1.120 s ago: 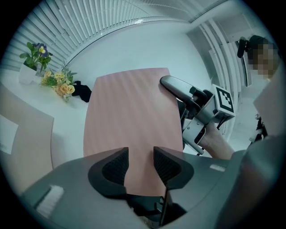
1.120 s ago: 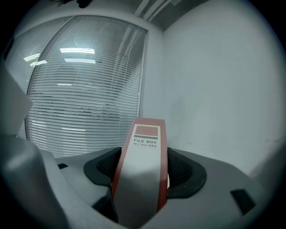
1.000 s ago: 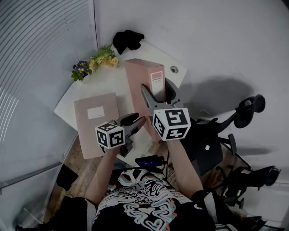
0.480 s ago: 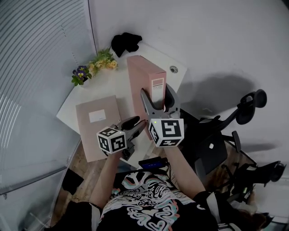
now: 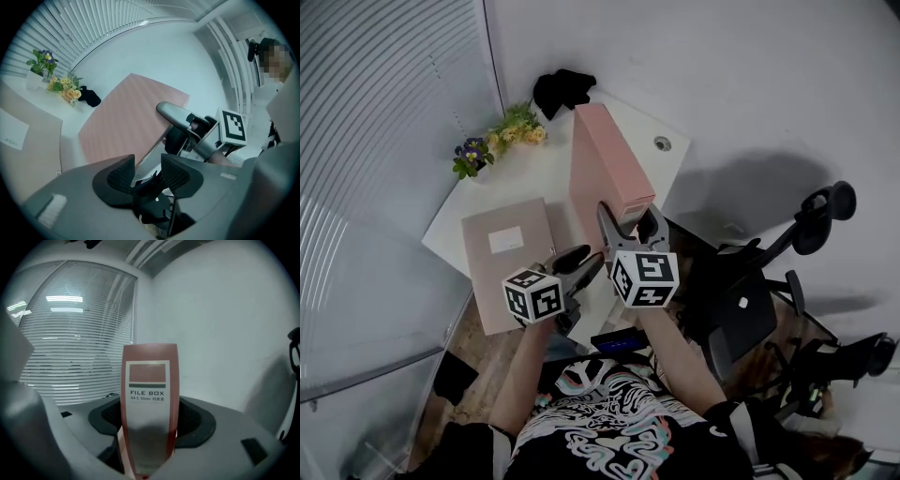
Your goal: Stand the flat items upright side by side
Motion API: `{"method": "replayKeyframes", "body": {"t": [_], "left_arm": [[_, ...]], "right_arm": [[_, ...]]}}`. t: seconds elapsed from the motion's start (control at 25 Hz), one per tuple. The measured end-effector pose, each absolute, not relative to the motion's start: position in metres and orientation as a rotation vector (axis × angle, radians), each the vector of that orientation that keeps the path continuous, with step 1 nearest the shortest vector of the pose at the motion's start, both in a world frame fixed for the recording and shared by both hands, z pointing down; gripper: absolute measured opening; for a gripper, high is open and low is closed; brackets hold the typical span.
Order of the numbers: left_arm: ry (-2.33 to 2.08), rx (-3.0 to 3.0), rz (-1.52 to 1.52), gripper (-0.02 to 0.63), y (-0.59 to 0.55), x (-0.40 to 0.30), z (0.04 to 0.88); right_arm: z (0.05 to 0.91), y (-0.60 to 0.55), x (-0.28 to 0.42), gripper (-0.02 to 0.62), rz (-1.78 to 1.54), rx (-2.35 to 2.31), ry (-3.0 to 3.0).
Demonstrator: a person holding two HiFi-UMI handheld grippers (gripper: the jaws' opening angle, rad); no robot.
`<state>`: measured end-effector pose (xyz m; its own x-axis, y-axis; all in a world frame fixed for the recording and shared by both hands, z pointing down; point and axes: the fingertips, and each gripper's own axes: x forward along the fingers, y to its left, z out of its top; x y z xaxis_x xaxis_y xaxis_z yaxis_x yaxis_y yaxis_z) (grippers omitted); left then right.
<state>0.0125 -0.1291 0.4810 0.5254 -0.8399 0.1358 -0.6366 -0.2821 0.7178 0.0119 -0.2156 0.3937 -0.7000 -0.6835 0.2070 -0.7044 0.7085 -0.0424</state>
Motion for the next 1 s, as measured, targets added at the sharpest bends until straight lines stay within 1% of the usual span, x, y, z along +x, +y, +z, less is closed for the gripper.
{"method": "replayKeyframes", "body": {"t": [0.12, 0.28, 0.52, 0.76, 1.0], "left_arm": [[-1.207, 2.013, -0.344, 0.161, -0.126, 0.010, 0.483], [-1.221, 2.004, -0.328, 0.161, -0.123, 0.008, 0.488], [-1.254, 2.044, -0.230, 0.161, -0.127, 0.014, 0.493], [-1.294, 2.069, -0.166, 0.189, -0.134, 0.021, 0.495], [-1.339, 2.075, -0.171, 0.193, -0.135, 0.014, 0.489]], "right_arm": [[0.408, -0.212, 0.022, 0.302, 0.239, 1.145, -2.711], [0.413, -0.209, 0.026, 0.302, 0.243, 1.137, -2.699], [0.419, -0.202, 0.029, 0.304, 0.257, 1.113, -2.688], [0.422, -0.195, 0.030, 0.311, 0.241, 1.049, -2.702], [0.429, -0.184, 0.028, 0.319, 0.324, 0.988, -2.714]]}}
